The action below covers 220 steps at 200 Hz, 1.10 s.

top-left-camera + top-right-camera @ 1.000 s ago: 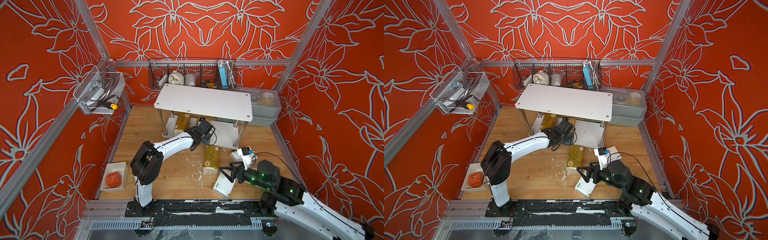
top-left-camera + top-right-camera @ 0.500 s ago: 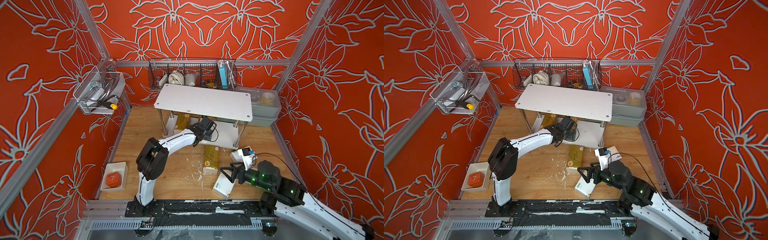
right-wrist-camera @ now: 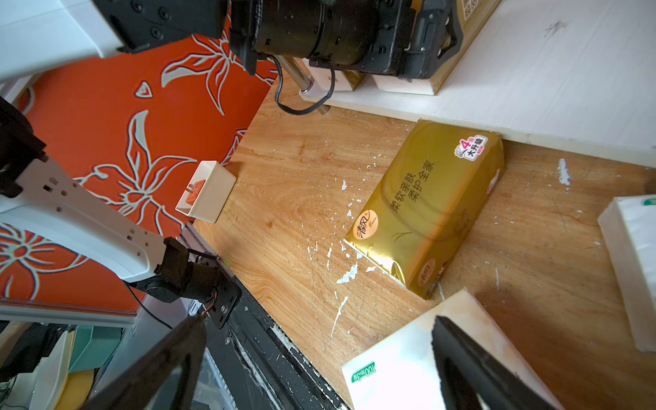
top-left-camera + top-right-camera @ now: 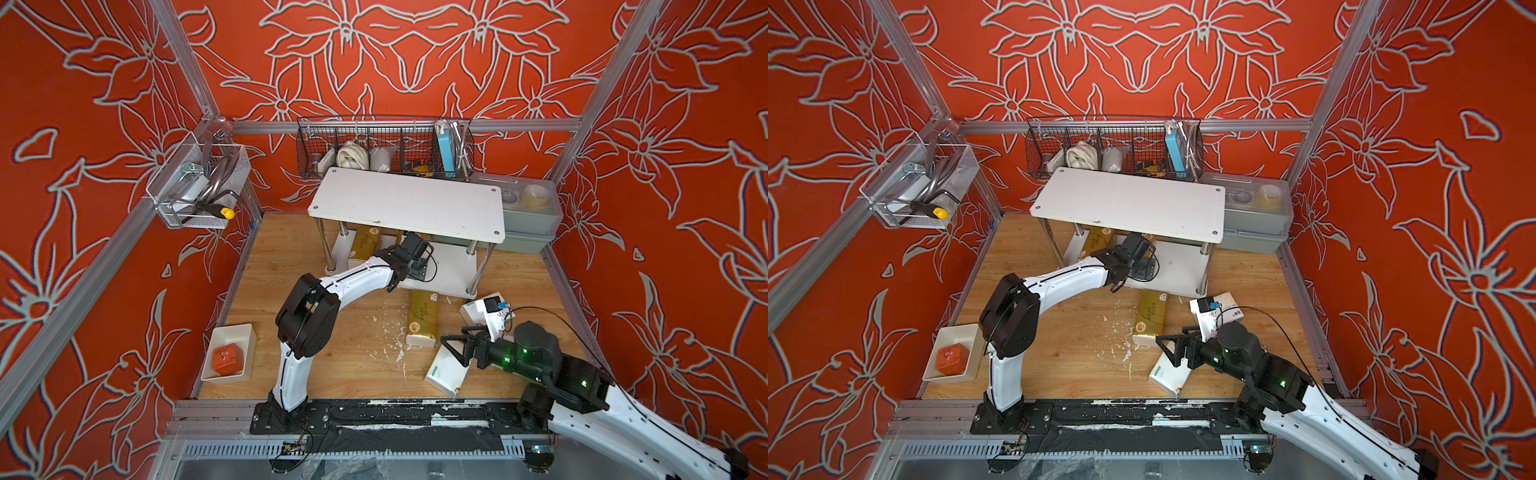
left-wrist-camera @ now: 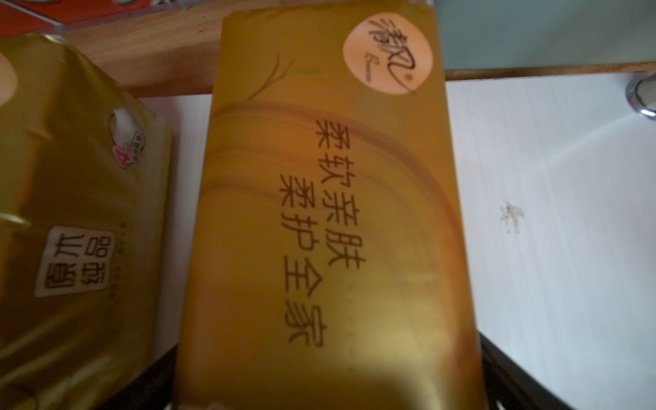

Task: Place the tissue boxes on the shelf by color
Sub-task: Place a box of tissues on the shelf, then pick up the box of tissues from the center of the board.

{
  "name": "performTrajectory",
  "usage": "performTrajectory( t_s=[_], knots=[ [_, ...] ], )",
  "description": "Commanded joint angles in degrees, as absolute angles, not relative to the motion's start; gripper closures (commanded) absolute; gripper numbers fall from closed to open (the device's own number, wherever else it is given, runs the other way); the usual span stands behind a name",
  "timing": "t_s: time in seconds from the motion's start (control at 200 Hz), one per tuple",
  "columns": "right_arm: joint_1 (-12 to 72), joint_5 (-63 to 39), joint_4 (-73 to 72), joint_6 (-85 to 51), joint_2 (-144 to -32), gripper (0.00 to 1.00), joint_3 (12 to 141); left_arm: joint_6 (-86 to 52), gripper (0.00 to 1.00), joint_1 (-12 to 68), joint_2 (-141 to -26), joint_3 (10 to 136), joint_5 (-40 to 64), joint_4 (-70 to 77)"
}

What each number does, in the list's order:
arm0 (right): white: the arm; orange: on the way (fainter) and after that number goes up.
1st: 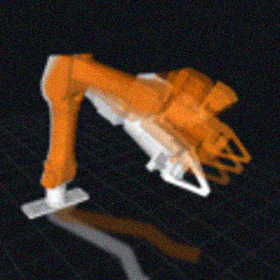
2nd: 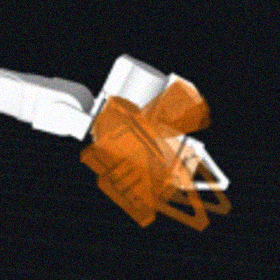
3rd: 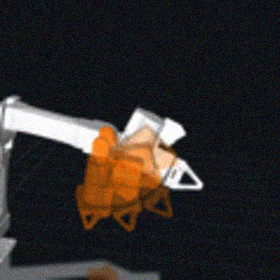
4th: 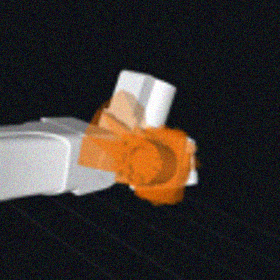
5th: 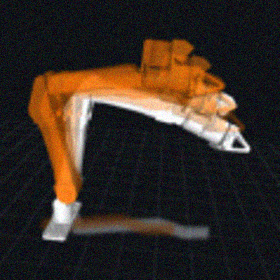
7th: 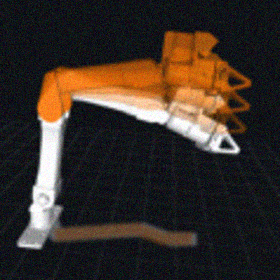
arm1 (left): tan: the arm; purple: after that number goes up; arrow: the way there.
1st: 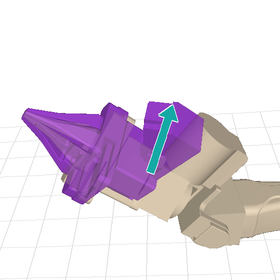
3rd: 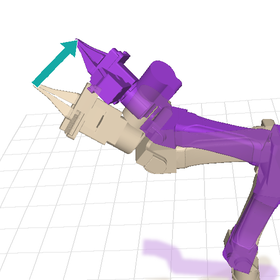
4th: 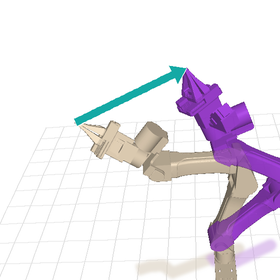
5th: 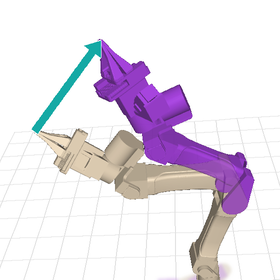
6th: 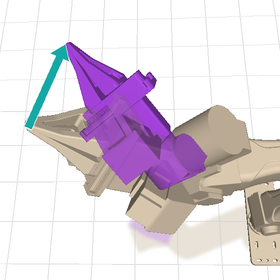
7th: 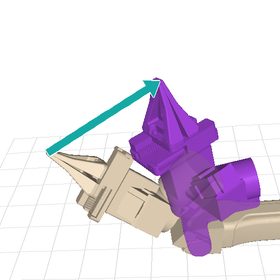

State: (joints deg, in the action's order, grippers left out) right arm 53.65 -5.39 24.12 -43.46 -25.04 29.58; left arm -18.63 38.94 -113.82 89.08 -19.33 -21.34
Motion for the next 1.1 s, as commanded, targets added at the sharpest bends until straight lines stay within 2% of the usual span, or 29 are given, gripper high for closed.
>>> performTrajectory(
  t_s=[0.0,0.37,0.616,0.846,1.096],
  knots=[
    [53.9,-3.4,25.1,-43.5,-24.4,0.01,29.3,-18.4,0.01,38.5,-112.3,88.0,-18.7,-21.3],
    [53.9,-0.6,26.1,-43.1,-23.9,0.01,29.3,-20.7,0.01,40.2,-103.3,79.9,-16.8,-22.4],
    [53.9,3.7,29.5,-43.5,-22.1,0.01,29.5,-24.9,0.01,45.6,-94.0,70.4,-17.8,-23.5],
    [53.9,6.3,32.4,-44.2,-20.9,0.01,29.4,-34.6,0.01,50.7,-87.1,64.4,-18.5,-28.1],
    [53.9,7.9,35.5,-45.2,-21.5,0.01,30.0,-44.0,0.01,56.3,-87.3,62.6,-18.5,-30.6]
  ],
)
